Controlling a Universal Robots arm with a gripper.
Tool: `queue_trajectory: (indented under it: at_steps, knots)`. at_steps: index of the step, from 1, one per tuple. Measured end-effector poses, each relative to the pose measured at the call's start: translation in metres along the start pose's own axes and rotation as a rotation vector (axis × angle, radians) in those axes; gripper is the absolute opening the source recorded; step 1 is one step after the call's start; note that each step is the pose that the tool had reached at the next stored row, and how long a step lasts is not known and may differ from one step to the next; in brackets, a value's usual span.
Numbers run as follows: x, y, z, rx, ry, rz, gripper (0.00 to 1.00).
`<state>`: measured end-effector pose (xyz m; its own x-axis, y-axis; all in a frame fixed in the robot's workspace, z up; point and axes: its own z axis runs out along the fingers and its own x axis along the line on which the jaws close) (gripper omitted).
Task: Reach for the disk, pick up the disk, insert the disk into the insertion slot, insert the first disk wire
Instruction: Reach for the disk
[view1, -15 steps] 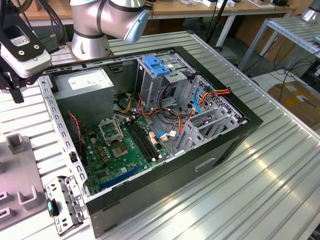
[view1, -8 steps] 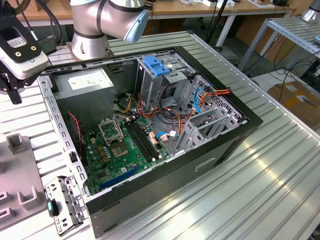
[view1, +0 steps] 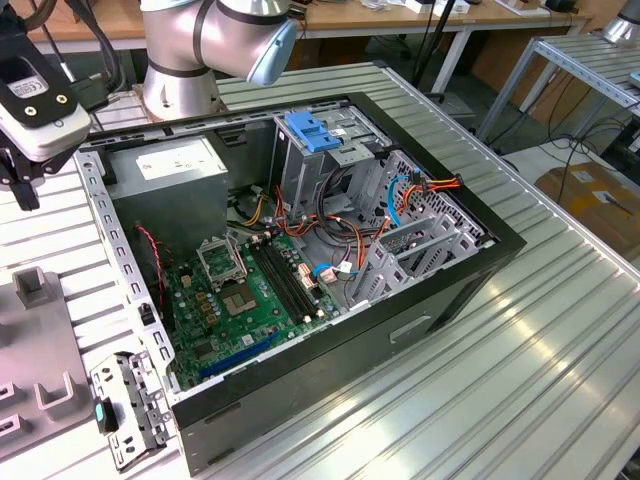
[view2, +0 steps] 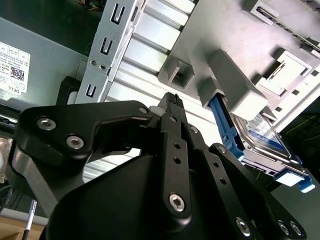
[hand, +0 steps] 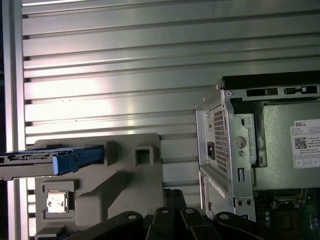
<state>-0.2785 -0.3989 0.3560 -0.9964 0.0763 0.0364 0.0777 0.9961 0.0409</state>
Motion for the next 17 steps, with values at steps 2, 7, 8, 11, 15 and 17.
queue_trajectory:
  at_steps: [2,7,8,11,15,17]
  knots:
    - [0.0003,0.0000,0.0002,0.0002,0.0011,0.000,0.11]
    - [0.0044,-0.0004,0.0014,0.0002,0.0021,0.000,0.11]
    - [0.0067,-0.0006,0.0019,0.0001,0.0021,0.000,0.11]
    - [0.0160,-0.0005,0.0028,-0.0001,0.0020,0.000,0.11]
    - [0.0219,0.0019,0.0034,-0.0001,0.0021,0.000,0.11]
    - [0.0250,0.0033,0.0042,-0.0009,0.0021,0.000,0.11]
